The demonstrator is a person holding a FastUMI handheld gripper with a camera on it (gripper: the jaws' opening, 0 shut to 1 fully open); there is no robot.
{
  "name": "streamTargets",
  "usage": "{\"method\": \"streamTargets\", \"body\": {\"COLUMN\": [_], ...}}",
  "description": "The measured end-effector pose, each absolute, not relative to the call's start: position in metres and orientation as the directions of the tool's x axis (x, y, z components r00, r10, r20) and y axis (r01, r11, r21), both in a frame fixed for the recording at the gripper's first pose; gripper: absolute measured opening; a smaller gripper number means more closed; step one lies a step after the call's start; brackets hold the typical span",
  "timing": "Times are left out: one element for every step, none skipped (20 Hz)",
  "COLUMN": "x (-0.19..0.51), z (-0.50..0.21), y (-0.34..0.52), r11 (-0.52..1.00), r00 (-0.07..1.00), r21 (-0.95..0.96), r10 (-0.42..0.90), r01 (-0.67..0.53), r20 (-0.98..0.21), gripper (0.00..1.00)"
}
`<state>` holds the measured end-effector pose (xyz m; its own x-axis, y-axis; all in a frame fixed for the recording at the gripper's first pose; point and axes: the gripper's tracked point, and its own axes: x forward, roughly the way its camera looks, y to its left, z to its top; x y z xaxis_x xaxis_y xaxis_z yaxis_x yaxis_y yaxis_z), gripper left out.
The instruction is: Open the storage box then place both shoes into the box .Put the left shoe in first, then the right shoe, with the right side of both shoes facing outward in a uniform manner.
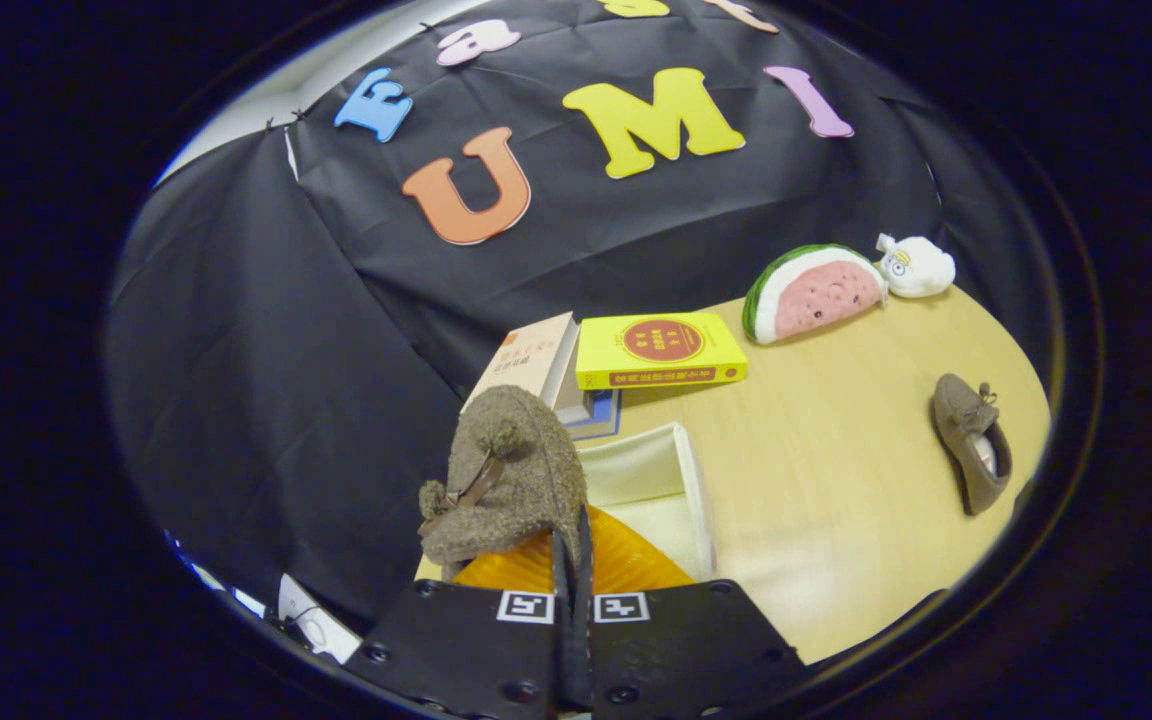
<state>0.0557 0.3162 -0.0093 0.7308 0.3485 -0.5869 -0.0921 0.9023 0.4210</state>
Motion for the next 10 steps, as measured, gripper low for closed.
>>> {"method": "streamTargets", "body": {"x": [0.058,0.060,0.061,0.059,0.057,0.054,0.052,0.049,0.047,0.046], "z": [-0.014,-0.018,-0.024,-0.031,-0.038,-0.044,-0.050,-0.056,-0.062,-0.067], "y": [0.324,0.333,0.338,0.341,0.346,0.351,0.355,0.359,0.362,0.364], "r11": [0.892,0.886,0.884,0.886,0.890,0.893,0.892,0.889,0.889,0.890], "r00": [0.735,0.739,0.745,0.747,0.746,0.746,0.747,0.750,0.752,0.750], "r21": [0.447,0.462,0.467,0.464,0.456,0.450,0.452,0.457,0.458,0.456], "r10": [0.344,0.341,0.330,0.316,0.306,0.302,0.299,0.297,0.294,0.288], "r01": [-0.061,-0.045,-0.029,-0.011,-0.004,-0.003,0.001,0.008,0.013,0.019], "r20": [-0.585,-0.581,-0.580,-0.585,-0.592,-0.594,-0.593,-0.591,-0.590,-0.595], "gripper": [0.00,0.00,0.00,0.00,0.00,0.00,0.00,0.00,0.00,0.00]}}
